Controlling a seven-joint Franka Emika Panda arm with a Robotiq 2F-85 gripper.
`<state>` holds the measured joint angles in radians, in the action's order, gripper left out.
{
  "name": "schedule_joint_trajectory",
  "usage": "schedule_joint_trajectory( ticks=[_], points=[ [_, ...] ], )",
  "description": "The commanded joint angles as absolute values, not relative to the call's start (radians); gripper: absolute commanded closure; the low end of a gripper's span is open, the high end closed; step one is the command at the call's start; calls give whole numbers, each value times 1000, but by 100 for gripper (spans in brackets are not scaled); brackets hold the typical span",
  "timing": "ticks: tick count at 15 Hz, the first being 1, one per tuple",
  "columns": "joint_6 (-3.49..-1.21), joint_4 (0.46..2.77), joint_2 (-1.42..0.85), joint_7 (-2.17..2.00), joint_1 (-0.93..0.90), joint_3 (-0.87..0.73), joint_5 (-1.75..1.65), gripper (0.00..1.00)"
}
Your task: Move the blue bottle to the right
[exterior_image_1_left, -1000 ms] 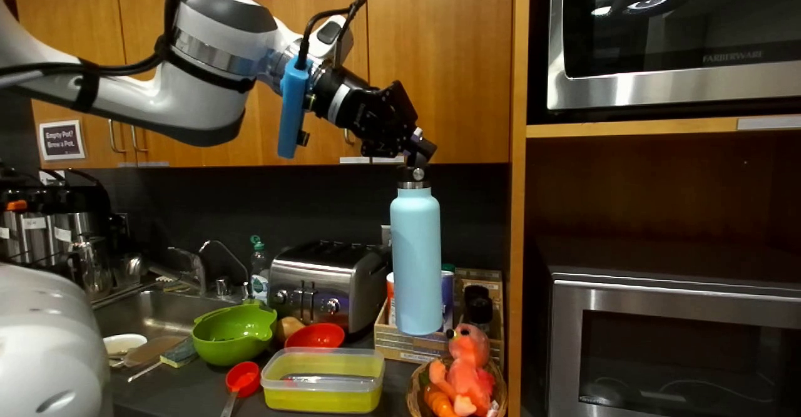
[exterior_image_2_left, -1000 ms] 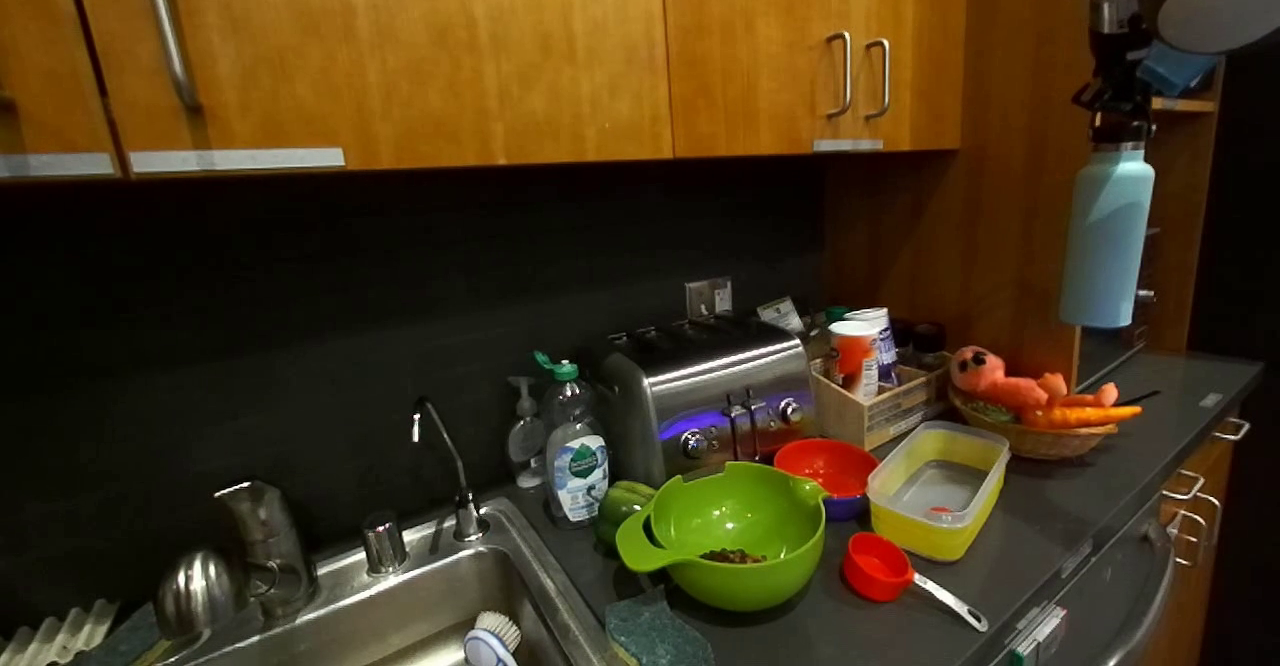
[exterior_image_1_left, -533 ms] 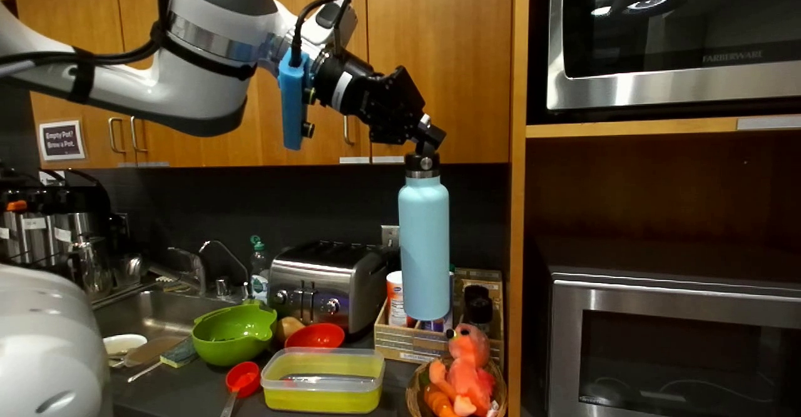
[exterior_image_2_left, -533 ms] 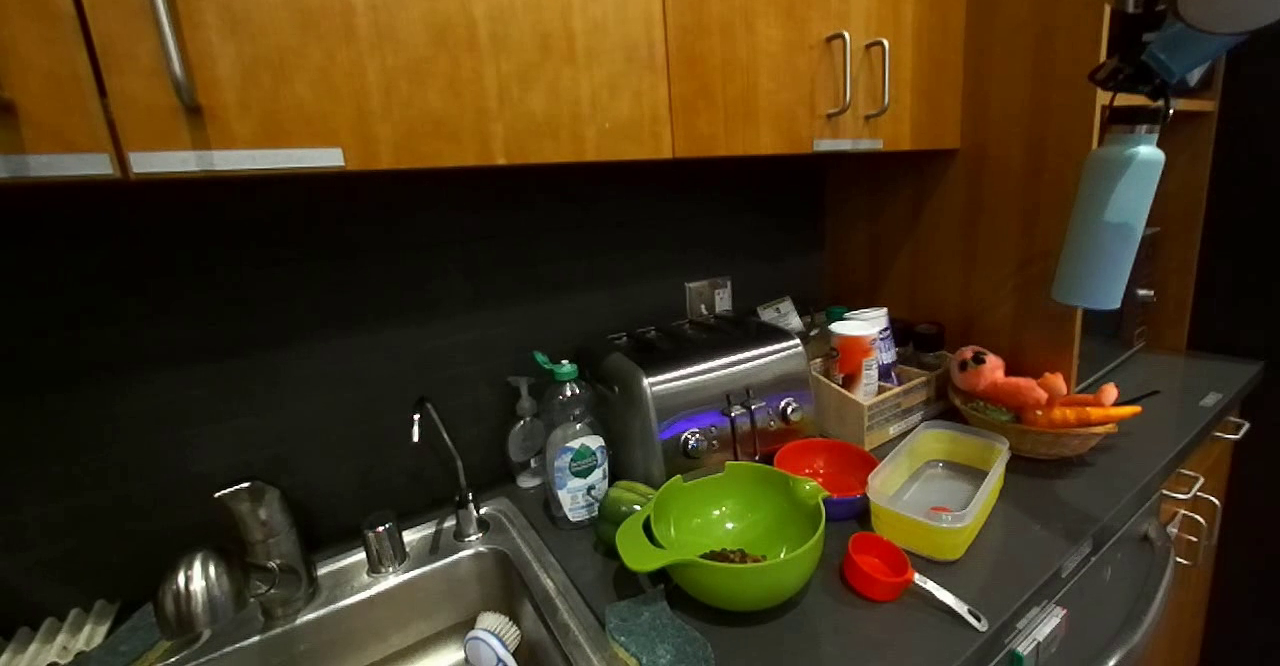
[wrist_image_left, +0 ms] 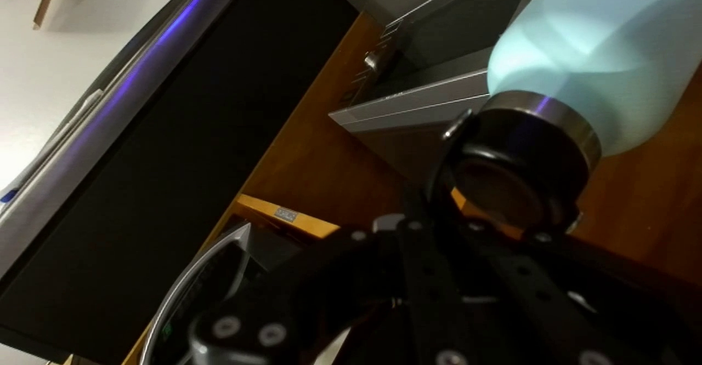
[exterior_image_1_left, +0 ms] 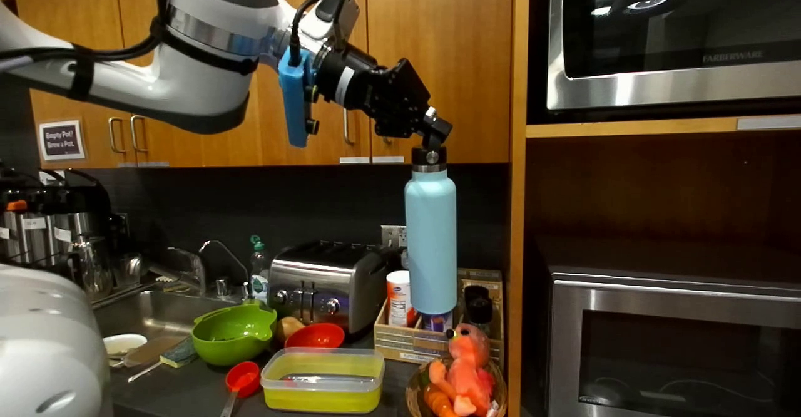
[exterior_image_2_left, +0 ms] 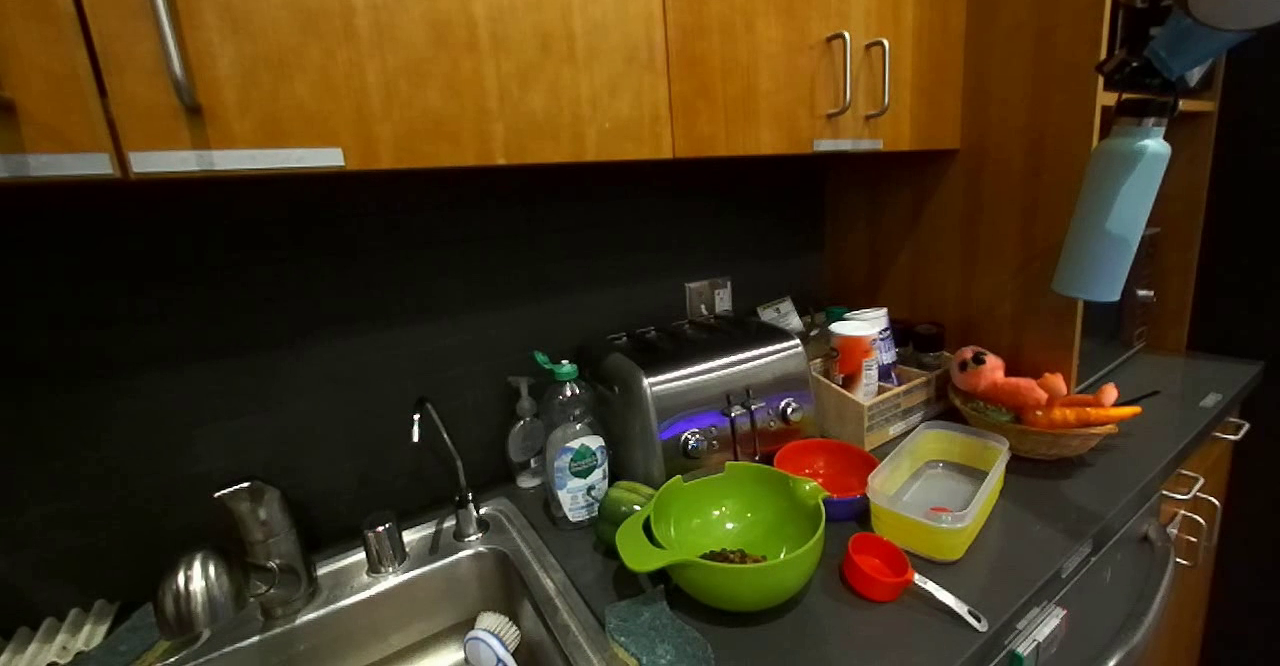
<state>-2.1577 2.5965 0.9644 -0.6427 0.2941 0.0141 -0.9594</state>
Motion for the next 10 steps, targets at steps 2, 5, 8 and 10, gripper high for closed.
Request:
schedule_joint_trajectory(
  ticks=[2, 5, 8, 10],
  points=[
    [-2158, 2584, 979, -680, 286, 9, -995, 98],
    [-2156, 2586, 982, -684, 285, 8, -995, 98],
    [-2145, 2588, 991, -683, 290, 8, -996, 98],
    [-2104, 2578, 993, -667, 299, 22, -1007, 98]
  ],
)
